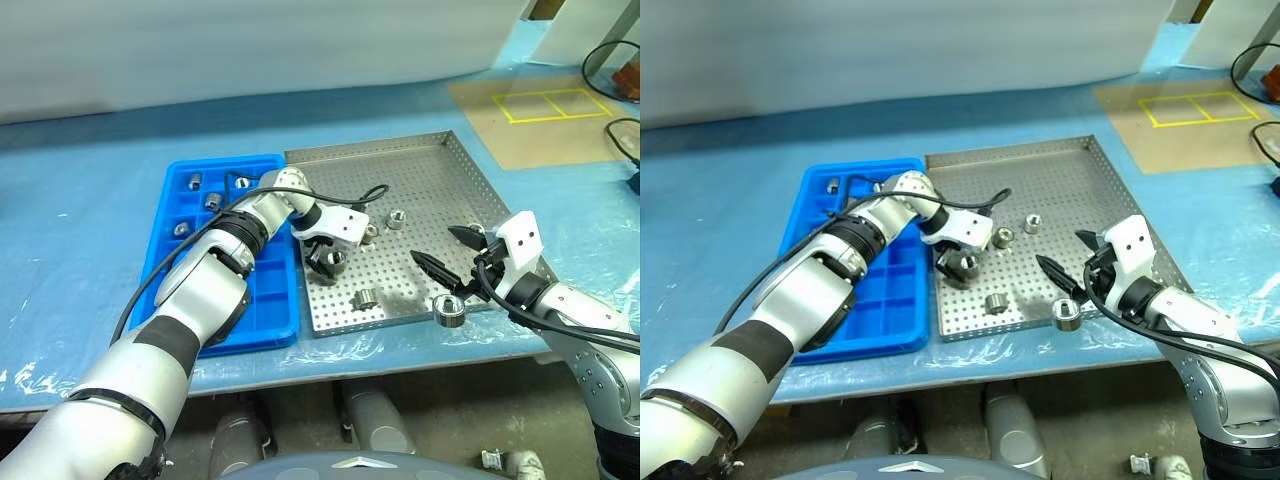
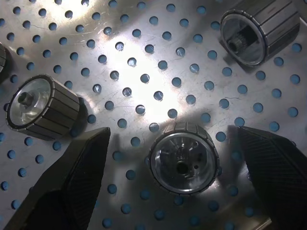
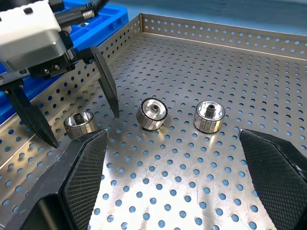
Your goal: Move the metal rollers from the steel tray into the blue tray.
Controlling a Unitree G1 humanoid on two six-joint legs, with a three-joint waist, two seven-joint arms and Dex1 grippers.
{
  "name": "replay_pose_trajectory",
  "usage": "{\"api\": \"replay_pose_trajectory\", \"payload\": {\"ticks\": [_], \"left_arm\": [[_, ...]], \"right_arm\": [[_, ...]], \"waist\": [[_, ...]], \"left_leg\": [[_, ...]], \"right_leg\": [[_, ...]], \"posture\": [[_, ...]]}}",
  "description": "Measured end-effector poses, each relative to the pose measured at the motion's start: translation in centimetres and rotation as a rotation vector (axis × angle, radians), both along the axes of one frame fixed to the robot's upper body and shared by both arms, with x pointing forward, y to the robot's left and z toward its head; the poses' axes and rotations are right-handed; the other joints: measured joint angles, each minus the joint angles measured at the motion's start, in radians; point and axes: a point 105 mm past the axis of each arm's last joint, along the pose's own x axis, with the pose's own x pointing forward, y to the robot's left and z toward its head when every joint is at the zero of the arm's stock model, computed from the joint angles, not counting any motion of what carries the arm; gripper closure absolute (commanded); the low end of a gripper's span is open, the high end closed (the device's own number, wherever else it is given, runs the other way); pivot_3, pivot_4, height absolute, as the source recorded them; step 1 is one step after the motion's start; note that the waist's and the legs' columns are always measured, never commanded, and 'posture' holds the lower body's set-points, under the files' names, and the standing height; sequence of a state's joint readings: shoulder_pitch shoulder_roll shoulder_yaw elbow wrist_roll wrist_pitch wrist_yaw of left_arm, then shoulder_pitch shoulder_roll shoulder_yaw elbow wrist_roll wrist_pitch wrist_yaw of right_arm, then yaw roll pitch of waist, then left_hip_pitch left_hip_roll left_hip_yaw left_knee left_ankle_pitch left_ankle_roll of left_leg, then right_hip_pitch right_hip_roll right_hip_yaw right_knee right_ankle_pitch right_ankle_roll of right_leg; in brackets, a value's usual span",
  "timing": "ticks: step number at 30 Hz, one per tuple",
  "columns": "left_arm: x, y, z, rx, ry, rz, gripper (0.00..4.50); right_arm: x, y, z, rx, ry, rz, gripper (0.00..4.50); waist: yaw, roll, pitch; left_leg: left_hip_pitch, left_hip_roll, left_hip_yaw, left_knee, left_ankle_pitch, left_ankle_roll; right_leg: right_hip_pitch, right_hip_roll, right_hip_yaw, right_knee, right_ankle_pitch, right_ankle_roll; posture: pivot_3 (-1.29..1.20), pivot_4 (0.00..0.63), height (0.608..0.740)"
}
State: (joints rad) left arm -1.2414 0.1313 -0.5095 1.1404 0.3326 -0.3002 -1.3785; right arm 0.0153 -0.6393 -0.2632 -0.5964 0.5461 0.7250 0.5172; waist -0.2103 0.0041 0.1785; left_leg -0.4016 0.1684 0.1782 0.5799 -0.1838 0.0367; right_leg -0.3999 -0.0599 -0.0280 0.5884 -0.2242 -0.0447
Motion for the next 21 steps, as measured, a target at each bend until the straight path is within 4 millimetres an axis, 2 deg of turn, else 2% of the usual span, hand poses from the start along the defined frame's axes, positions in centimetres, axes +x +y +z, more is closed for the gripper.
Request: {"api": "replay_pose_trajectory", "payload": {"ticks": [1, 3, 4, 8, 9, 13, 21], "left_arm": [[0.1, 0.1, -0.1, 0.009, -0.008, 0.003, 0.04], [0.2, 0.4, -0.2, 0.021, -0.016, 0.005, 0.42], [0.3, 0.6, -0.3, 0.026, -0.018, 0.01, 0.65], [0.5, 1.2, -0.7, 0.037, -0.022, 0.024, 2.01], [0.6, 1.1, -0.7, 0.032, -0.032, 0.029, 2.01], [0.3, 1.2, -0.7, 0.038, -0.021, 0.005, 2.9], [0.0, 1.7, -0.9, 0.031, -0.003, -0.005, 2.9]], "right_arm": [[0.0, 0.0, 0.0, 0.0, -0.002, 0.001, 0.0], [0.0, 0.0, 0.1, 0.0, -0.004, 0.002, 0.0], [0.1, 0.0, 0.1, 0.0, -0.005, 0.001, 0.0], [0.3, -0.4, -0.1, -0.018, -0.005, -0.013, 0.0], [0.4, -0.4, -0.1, -0.018, -0.006, -0.015, 0.0], [0.7, 0.0, 0.2, -0.013, -0.022, -0.001, 0.0], [0.7, 0.4, -0.1, -0.013, -0.011, 0.019, 0.0]], "waist": [[0.0, 0.0, 0.0], [-0.001, 0.0, 0.0], [-0.001, 0.0, 0.0], [0.0, 0.0, 0.0], [0.0, 0.0, 0.0], [-0.006, 0.0, 0.0], [-0.023, 0.0, 0.0]], "left_leg": [[0.0, 0.0, 0.0, 0.0, 0.0, 0.0], [0.0, 0.0, 0.0, 0.0, 0.0, 0.0], [0.0, 0.0, 0.0, 0.0, 0.0, 0.0], [0.0, 0.0, -0.001, 0.0, 0.0, 0.0], [0.0, 0.0, -0.001, 0.001, 0.0, 0.0], [0.001, 0.0, -0.001, 0.001, 0.0, 0.001], [0.002, 0.0, -0.001, 0.002, 0.0, 0.001]], "right_leg": [[0.0, 0.0, 0.0, 0.0, 0.0, 0.0], [0.0, 0.0, 0.0, 0.0, 0.0, 0.0], [0.0, 0.0, 0.0, 0.0, 0.0, 0.0], [0.001, 0.0, -0.001, 0.0, 0.0, 0.0], [0.002, 0.0, -0.001, 0.0, 0.0, 0.0], [0.003, 0.0, -0.001, 0.0, 0.0, 0.0], [0.004, 0.0, -0.001, 0.0, 0.0, 0.0]], "posture": [[-0.71, 0.15, 0.74], [-0.71, 0.15, 0.74], [-0.71, 0.15, 0.74], [-0.71, 0.15, 0.74], [-0.71, 0.15, 0.74], [-0.69, 0.15, 0.74], [-0.68, 0.15, 0.74]]}}
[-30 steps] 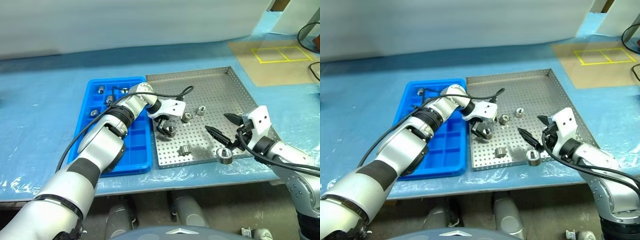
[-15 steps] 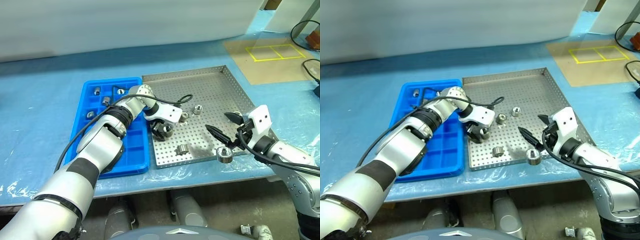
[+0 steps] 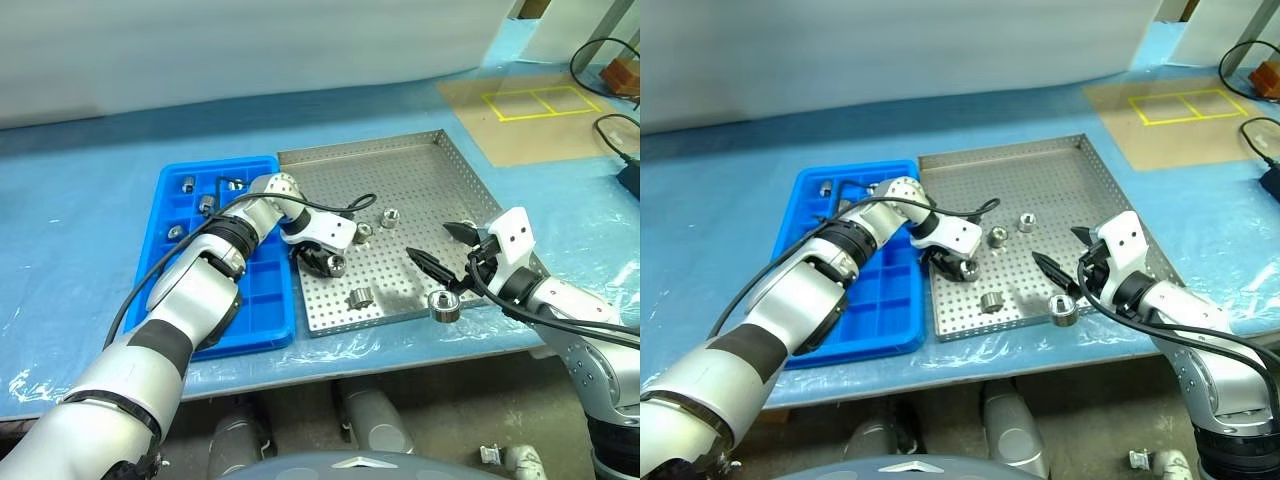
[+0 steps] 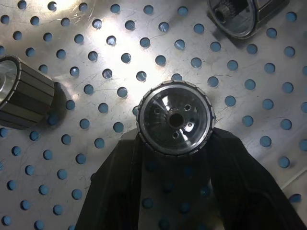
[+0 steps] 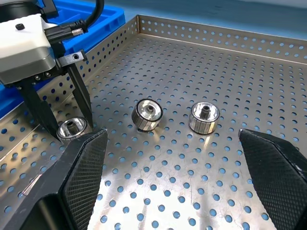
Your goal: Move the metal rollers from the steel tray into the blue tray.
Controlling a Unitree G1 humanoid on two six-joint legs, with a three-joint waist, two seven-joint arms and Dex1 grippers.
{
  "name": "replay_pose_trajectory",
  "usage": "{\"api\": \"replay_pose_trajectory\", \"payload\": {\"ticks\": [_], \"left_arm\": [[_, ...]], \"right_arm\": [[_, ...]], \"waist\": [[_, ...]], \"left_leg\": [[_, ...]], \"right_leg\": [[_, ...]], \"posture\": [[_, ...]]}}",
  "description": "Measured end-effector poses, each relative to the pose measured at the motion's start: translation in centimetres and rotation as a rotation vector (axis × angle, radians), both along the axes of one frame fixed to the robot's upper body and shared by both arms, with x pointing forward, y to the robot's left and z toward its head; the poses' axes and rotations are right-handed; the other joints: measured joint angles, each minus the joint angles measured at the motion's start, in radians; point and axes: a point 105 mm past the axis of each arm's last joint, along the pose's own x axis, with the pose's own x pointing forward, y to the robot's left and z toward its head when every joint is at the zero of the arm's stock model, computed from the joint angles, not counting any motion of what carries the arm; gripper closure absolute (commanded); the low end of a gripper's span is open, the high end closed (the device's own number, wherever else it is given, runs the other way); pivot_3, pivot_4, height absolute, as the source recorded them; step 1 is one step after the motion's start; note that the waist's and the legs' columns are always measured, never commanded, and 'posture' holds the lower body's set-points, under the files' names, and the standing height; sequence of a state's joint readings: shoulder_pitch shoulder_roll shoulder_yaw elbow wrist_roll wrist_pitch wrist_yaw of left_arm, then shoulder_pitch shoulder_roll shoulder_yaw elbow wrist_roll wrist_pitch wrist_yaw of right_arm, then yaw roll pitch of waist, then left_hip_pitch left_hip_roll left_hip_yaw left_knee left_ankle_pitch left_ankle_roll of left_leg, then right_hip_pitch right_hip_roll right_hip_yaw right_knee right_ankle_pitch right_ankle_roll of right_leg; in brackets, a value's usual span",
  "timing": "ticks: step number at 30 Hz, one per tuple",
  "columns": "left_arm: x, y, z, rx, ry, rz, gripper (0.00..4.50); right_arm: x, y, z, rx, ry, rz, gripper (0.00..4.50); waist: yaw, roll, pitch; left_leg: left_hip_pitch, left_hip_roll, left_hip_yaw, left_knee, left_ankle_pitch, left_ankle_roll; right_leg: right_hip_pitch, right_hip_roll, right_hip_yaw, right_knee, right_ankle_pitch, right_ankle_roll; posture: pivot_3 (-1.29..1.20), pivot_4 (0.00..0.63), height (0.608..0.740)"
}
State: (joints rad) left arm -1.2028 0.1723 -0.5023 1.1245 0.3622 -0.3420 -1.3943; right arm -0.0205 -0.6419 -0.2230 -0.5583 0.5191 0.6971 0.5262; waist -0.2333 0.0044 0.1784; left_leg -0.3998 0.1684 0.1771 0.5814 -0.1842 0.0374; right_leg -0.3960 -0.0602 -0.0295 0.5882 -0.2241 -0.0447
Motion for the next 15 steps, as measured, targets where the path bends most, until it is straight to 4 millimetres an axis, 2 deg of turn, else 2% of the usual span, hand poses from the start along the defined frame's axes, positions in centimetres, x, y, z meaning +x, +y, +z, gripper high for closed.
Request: {"api": "replay_pose_trajectory", "payload": {"ticks": [9, 15], "left_arm": [[0.8, 0.3, 0.4, -0.104, -0.032, 0.074, 2.9], [1.5, 2.5, 4.3, -0.286, -0.078, 0.141, 2.9]], "right_arm": [[0.1, 0.1, 0.0, 0.001, -0.002, 0.006, 0.0], [0.2, 0.5, 0.3, 0.002, -0.008, 0.037, 0.0]], "waist": [[-0.001, 0.0, 0.0], [0.0, 0.0, 0.0]], "left_leg": [[0.0, 0.0, 0.0, 0.0, 0.0, 0.0], [0.001, 0.0, 0.0, 0.0, 0.0, 0.0]], "right_leg": [[0.001, 0.0, 0.0, 0.0, 0.0, 0.0], [0.0, 0.0, -0.001, 0.0, 0.0, 0.0]], "posture": [[-0.66, 0.15, 0.74], [-0.59, 0.15, 0.74]]}}
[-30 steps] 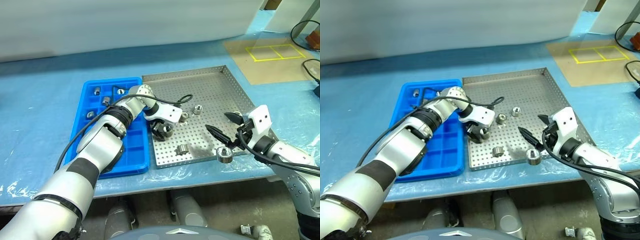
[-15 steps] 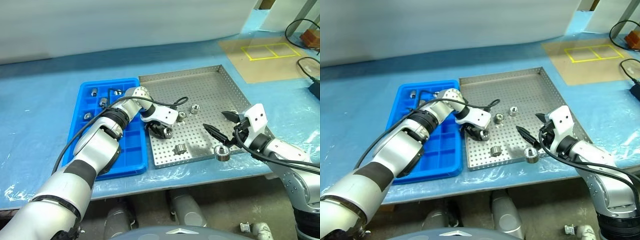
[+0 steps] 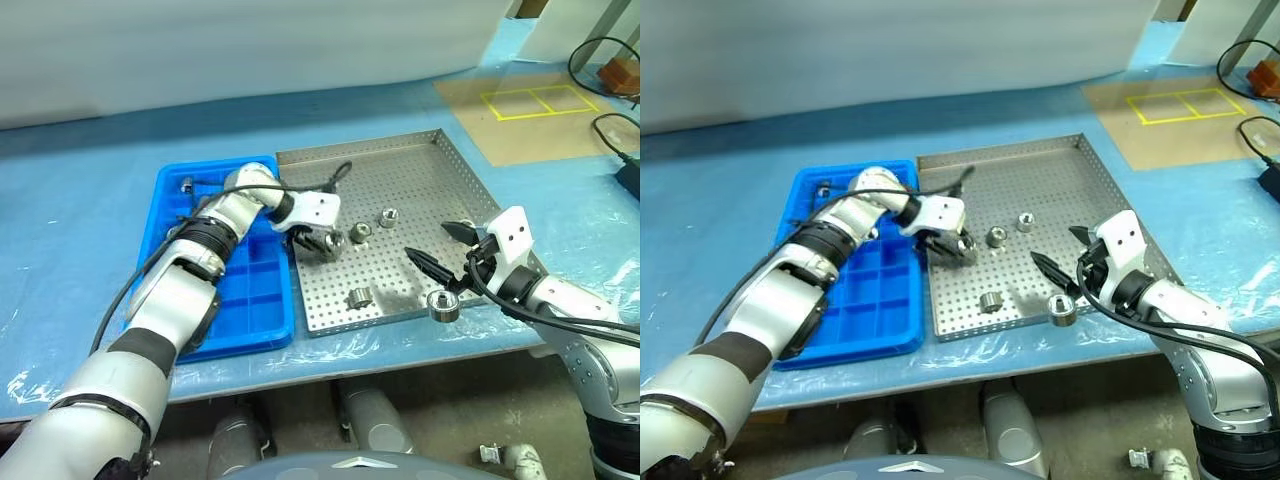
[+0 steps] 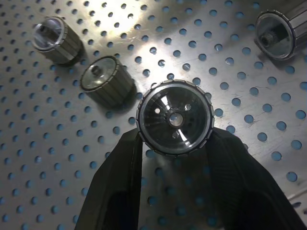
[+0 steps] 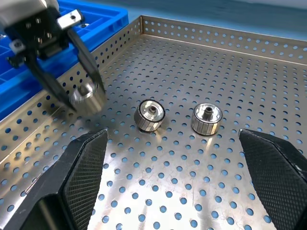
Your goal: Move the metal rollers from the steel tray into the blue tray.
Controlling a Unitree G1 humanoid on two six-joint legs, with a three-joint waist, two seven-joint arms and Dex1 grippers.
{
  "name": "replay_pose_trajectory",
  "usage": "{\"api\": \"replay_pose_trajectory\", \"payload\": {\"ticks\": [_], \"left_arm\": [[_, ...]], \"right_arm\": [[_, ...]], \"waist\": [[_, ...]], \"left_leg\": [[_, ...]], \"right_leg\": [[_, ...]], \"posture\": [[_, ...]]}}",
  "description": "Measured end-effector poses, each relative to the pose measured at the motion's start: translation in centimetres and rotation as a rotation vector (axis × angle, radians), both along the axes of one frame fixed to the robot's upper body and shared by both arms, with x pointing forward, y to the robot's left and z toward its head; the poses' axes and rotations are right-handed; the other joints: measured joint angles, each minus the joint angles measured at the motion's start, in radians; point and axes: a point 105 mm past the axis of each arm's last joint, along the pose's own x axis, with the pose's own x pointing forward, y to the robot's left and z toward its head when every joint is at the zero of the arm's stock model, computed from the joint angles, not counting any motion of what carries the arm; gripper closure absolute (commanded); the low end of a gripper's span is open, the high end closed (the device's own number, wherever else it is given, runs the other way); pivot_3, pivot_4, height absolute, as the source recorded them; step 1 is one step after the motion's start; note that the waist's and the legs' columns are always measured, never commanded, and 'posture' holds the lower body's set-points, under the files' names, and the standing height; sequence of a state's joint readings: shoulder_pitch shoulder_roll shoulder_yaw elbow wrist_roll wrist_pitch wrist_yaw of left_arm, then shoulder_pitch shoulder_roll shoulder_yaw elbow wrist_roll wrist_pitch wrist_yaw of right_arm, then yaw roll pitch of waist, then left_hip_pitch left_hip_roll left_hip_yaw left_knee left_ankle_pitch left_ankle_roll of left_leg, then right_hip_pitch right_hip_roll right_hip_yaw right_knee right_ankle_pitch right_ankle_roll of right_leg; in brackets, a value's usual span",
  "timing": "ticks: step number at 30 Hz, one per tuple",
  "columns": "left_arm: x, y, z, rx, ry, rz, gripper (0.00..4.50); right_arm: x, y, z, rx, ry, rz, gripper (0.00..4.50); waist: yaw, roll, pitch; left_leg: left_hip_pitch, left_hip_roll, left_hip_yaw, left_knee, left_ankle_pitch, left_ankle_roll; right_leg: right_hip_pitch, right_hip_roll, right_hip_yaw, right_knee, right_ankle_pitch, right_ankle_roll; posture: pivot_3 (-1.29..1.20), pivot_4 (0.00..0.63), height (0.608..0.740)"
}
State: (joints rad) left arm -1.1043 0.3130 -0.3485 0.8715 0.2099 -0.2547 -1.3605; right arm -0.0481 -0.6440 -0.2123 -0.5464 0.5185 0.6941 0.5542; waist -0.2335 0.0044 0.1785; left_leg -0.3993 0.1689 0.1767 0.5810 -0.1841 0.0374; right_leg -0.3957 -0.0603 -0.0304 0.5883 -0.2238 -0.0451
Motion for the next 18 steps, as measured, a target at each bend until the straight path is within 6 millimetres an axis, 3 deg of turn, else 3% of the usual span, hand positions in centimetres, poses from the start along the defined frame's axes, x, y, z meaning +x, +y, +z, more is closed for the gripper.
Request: {"api": "replay_pose_trajectory", "payload": {"ticks": [4, 9, 13, 18], "left_arm": [[-2.0, 2.1, 2.0, -0.138, 0.039, -0.043, 2.9], [-2.5, 4.6, 5.5, -0.265, 0.006, 0.075, 2.9], [-2.7, 7.2, 5.6, -0.313, 0.016, 0.222, 2.9], [-3.6, 9.2, 6.0, -0.385, 0.035, 0.353, 2.9]], "right_arm": [[0.4, 0.8, 0.5, -0.004, -0.003, 0.059, 0.0], [1.0, 4.6, 2.4, 0.001, -0.021, 0.279, 0.0], [1.7, 6.8, 2.2, -0.021, 0.011, 0.414, 0.0], [2.6, 9.5, 2.7, -0.017, 0.013, 0.555, 0.0]], "waist": [[0.006, 0.0, 0.0], [0.021, 0.001, 0.001], [0.056, 0.002, 0.002], [0.125, 0.004, 0.003]], "left_leg": [[0.0, 0.001, 0.0, -0.001, 0.0, 0.0], [0.003, 0.001, 0.0, 0.0, 0.001, -0.001], [0.006, 0.003, 0.0, -0.003, 0.003, -0.005], [0.003, 0.003, 0.0, -0.003, 0.005, -0.008]], "right_leg": [[0.0, 0.0, -0.001, 0.001, 0.0, -0.001], [0.0, 0.0, -0.001, 0.002, 0.002, -0.003], [0.002, 0.0, -0.001, 0.003, 0.002, -0.004], [-0.005, 0.0, 0.0, 0.009, 0.002, -0.006]], "posture": [[-0.52, 0.15, 0.74], [-0.42, 0.15, 0.74], [-0.29, 0.15, 0.74], [-0.16, 0.15, 0.74]]}}
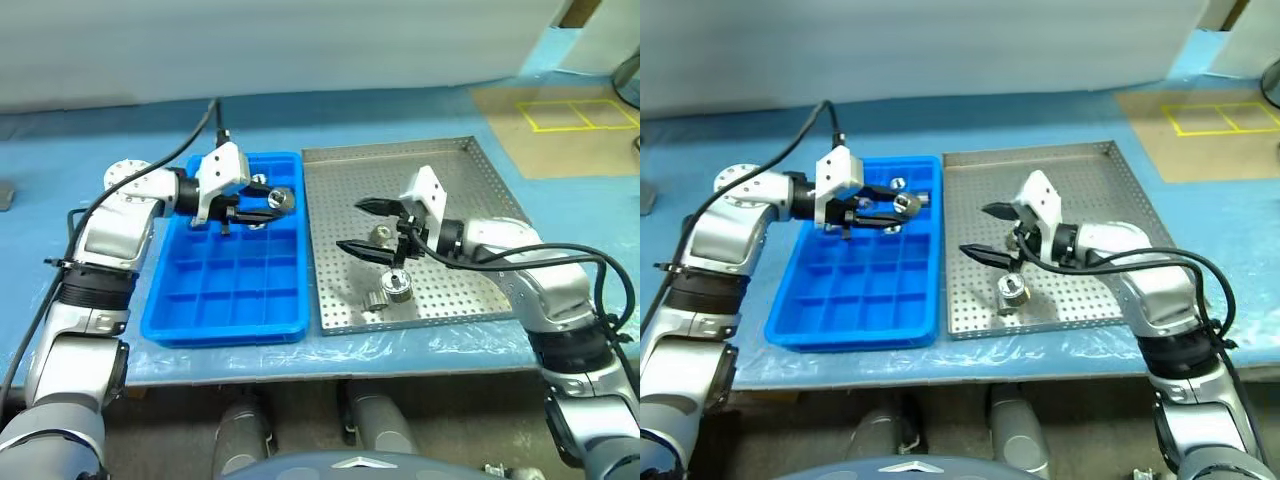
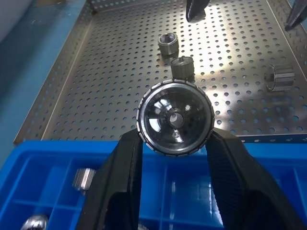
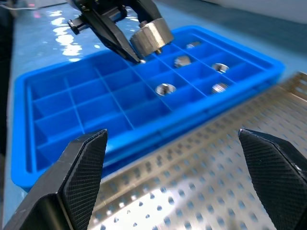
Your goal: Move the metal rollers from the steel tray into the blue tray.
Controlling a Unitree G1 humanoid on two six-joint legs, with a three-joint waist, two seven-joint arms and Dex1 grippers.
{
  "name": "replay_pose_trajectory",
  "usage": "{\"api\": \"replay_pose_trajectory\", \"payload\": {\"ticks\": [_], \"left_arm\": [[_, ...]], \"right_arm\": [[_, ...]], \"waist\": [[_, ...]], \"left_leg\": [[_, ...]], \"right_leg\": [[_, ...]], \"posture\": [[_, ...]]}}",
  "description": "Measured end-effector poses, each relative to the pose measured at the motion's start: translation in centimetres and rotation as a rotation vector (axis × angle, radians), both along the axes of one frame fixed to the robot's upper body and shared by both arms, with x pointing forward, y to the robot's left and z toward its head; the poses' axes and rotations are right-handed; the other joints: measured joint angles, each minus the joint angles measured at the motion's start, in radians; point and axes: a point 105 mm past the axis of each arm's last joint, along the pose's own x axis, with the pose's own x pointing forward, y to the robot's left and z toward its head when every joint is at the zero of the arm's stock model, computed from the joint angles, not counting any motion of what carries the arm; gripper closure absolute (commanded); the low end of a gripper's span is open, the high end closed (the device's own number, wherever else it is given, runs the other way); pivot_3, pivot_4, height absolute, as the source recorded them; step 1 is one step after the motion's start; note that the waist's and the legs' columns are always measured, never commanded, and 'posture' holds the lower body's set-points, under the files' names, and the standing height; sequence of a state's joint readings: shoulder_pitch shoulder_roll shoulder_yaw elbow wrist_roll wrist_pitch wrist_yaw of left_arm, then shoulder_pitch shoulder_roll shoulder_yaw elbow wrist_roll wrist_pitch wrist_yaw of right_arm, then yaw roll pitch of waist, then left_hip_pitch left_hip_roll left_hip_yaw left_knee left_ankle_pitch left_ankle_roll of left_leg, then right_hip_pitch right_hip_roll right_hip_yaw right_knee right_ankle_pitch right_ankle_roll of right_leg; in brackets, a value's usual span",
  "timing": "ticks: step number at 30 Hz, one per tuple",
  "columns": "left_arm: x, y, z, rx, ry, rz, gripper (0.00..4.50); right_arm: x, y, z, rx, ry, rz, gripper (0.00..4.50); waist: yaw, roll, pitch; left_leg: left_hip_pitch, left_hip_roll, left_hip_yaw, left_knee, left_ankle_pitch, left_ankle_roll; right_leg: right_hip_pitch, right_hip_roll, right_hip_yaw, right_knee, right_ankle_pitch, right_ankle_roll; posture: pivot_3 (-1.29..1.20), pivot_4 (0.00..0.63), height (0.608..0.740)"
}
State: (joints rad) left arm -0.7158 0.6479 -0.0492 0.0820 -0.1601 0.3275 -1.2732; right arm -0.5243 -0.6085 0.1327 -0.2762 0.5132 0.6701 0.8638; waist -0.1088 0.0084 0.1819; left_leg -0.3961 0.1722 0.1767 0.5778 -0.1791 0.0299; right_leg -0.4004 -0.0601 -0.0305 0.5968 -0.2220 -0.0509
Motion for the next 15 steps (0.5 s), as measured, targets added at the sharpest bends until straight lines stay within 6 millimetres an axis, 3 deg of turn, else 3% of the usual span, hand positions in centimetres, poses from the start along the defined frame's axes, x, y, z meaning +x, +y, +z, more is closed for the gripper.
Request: {"api": "replay_pose_trajectory", "payload": {"ticks": [2, 7, 10, 15], "left_arm": [[-0.4, 1.5, 0.0, -0.012, -0.002, 0.08, 2.9], [-1.8, 4.8, -2.6, -0.029, 0.074, 0.283, 2.9], [-2.5, 5.7, -3.5, -0.041, 0.105, 0.354, 2.9], [-3.4, 6.3, -4.3, -0.063, 0.118, 0.436, 2.9]], "right_arm": [[0.4, 1.2, 0.4, 0.007, -0.013, 0.057, 0.0], [1.5, 4.5, 1.3, 0.051, -0.036, 0.161, 0.0], [1.7, 5.8, 1.5, 0.062, -0.05, 0.204, 0.0], [1.9, 7.3, 0.1, 0.056, -0.017, 0.241, 0.0]], "waist": [[0.029, 0.0, 0.0], [0.095, 0.0, 0.0], [0.132, 0.0, 0.001], [0.161, 0.0, 0.001]], "left_leg": [[0.001, -0.001, 0.001, 0.0, 0.001, -0.001], [0.001, 0.004, 0.001, -0.002, 0.005, -0.009], [0.002, 0.004, 0.001, -0.002, 0.004, -0.013], [0.003, 0.002, 0.001, -0.002, 0.007, -0.016]], "right_leg": [[-0.003, -0.001, 0.002, 0.008, -0.003, -0.004], [-0.007, 0.001, 0.0, 0.013, -0.004, -0.007], [-0.006, 0.001, 0.0, 0.013, -0.005, -0.007], [-0.005, 0.0, 0.001, 0.014, -0.005, -0.007]], "posture": [[-0.12, 0.15, 0.74], [-0.06, 0.15, 0.74], [-0.03, 0.15, 0.74], [-0.03, 0.15, 0.74]]}}
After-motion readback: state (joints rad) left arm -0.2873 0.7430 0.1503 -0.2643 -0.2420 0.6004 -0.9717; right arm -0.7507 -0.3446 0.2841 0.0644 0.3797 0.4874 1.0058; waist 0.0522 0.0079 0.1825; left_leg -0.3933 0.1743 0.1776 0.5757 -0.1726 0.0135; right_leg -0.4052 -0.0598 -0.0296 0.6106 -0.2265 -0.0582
